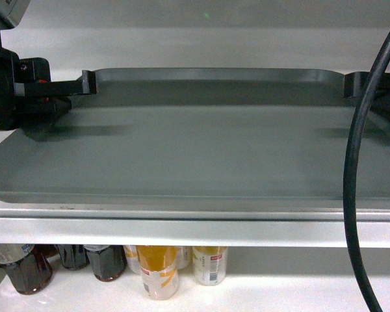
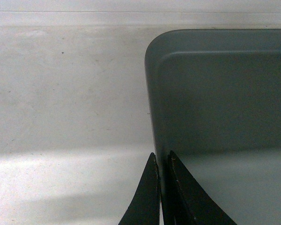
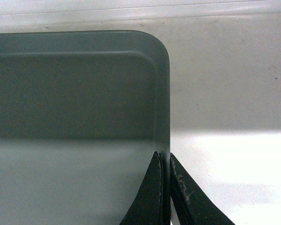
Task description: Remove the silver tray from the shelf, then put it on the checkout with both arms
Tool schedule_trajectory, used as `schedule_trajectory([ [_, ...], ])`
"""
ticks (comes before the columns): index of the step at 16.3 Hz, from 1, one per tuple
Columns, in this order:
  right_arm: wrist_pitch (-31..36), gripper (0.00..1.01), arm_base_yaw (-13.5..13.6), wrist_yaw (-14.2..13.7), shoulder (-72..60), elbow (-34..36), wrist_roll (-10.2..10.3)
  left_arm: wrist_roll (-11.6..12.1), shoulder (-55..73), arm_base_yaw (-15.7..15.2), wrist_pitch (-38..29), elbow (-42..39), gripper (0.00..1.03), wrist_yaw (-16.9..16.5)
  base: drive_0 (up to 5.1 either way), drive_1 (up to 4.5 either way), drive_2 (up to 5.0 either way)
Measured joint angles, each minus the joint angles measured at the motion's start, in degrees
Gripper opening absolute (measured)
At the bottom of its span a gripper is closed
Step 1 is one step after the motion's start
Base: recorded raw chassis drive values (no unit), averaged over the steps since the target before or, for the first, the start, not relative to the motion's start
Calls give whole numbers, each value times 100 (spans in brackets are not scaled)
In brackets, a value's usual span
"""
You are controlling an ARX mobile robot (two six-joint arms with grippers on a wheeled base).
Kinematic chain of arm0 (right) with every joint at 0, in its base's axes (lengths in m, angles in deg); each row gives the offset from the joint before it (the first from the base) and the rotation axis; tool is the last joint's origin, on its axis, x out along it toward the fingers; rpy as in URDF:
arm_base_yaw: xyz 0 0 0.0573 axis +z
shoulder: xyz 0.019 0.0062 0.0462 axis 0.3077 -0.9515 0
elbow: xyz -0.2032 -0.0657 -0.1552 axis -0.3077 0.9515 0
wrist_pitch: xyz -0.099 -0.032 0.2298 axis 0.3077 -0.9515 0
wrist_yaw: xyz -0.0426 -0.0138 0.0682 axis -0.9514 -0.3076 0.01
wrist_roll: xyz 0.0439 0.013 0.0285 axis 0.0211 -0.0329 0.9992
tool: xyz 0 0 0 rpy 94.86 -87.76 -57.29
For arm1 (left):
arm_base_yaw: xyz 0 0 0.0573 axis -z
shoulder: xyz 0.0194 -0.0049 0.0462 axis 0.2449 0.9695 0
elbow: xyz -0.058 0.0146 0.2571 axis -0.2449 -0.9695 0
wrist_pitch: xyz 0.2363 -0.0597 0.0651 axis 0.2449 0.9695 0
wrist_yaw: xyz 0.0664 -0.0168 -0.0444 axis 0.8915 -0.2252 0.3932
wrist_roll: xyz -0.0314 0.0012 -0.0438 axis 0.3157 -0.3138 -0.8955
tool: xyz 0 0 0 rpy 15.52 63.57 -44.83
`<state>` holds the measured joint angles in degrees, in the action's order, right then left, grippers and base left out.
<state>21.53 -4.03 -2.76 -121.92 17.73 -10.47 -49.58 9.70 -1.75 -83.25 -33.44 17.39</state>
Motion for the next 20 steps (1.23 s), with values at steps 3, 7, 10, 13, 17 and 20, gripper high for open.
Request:
schedule_trajectory([
  [3, 2, 3, 0, 0, 0, 0, 0, 2, 0, 0, 0, 0, 3, 0, 0, 0, 0],
  [7, 2, 3, 0, 0, 0, 0, 0, 2, 0, 0, 0, 0, 3, 0, 0, 0, 0],
  [10, 2, 3, 0, 0, 0, 0, 0, 2, 0, 0, 0, 0, 3, 0, 0, 0, 0],
  [13, 2, 3, 0, 0, 0, 0, 0, 2, 0, 0, 0, 0, 3, 0, 0, 0, 0],
  [17, 15, 3, 0, 0, 0, 0, 0, 2, 0, 0, -7, 0, 3, 0, 7, -260, 274],
  [20, 15, 3, 0, 0, 0, 0, -2, 2, 0, -4, 9, 0, 3, 0, 6, -331, 342],
])
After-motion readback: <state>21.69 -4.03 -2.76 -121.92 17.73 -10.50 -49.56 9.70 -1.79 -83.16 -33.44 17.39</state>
